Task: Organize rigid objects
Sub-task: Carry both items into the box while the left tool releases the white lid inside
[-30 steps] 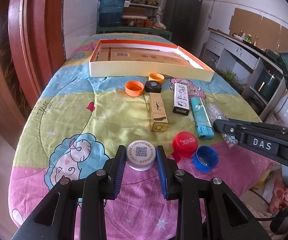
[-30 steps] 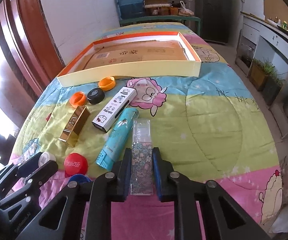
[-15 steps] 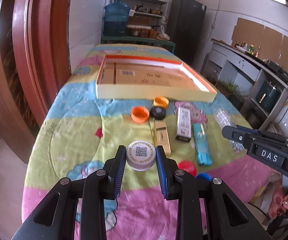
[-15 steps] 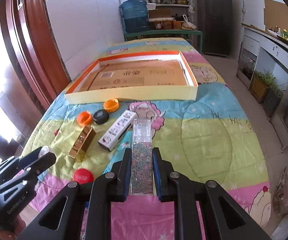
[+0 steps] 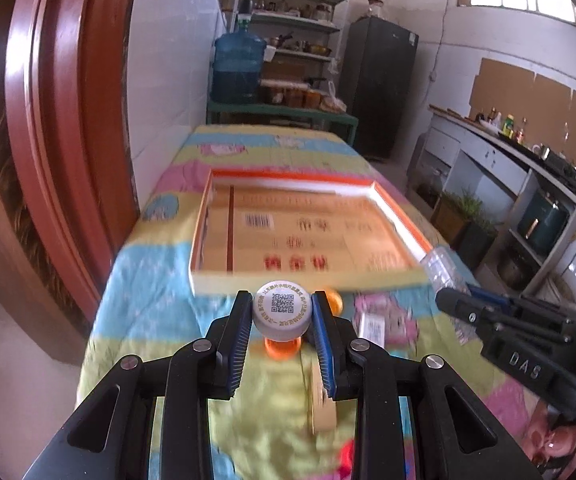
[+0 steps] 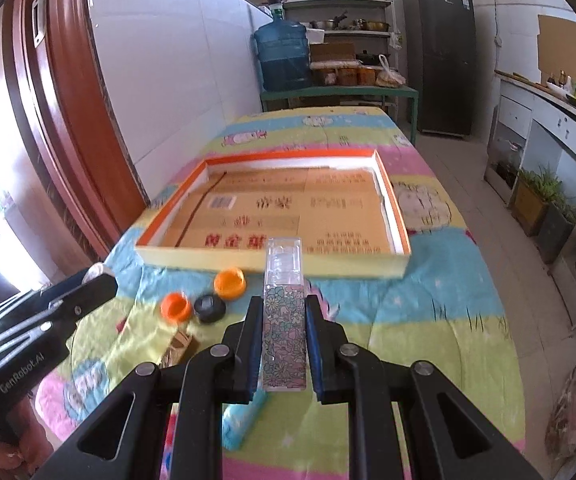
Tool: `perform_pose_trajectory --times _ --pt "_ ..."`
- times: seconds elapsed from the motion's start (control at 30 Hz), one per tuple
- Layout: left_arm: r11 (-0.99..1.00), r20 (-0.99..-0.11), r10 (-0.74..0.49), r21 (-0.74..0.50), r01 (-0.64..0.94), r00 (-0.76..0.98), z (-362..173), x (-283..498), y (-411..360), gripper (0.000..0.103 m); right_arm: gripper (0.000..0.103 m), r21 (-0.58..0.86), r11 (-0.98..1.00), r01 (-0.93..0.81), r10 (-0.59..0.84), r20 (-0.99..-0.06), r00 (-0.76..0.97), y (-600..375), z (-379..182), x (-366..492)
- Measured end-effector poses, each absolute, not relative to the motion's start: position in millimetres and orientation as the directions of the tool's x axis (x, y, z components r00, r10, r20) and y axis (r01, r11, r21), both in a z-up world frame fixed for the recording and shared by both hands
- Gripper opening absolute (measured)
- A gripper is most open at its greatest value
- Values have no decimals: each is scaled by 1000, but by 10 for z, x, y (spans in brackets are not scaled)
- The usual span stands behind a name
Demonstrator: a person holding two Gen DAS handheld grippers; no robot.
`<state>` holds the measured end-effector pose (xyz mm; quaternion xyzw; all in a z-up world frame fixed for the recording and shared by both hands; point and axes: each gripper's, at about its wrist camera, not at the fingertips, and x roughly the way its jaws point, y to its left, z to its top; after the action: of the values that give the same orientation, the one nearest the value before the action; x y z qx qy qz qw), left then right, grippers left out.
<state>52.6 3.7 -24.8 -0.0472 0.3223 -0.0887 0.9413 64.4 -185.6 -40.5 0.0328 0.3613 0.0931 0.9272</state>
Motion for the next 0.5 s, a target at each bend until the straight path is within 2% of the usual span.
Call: perform_pose_trajectory --times 0.3,0.5 --pt "983 -587 -179 -141 118 789 12 1087 -9 31 20 127 975 -183 222 -626 747 -1833 -203 1091" --pt "982 -618 -180 -160 103 765 44 1526 -16 31 20 144 969 -201 247 -618 746 -1848 -131 1448"
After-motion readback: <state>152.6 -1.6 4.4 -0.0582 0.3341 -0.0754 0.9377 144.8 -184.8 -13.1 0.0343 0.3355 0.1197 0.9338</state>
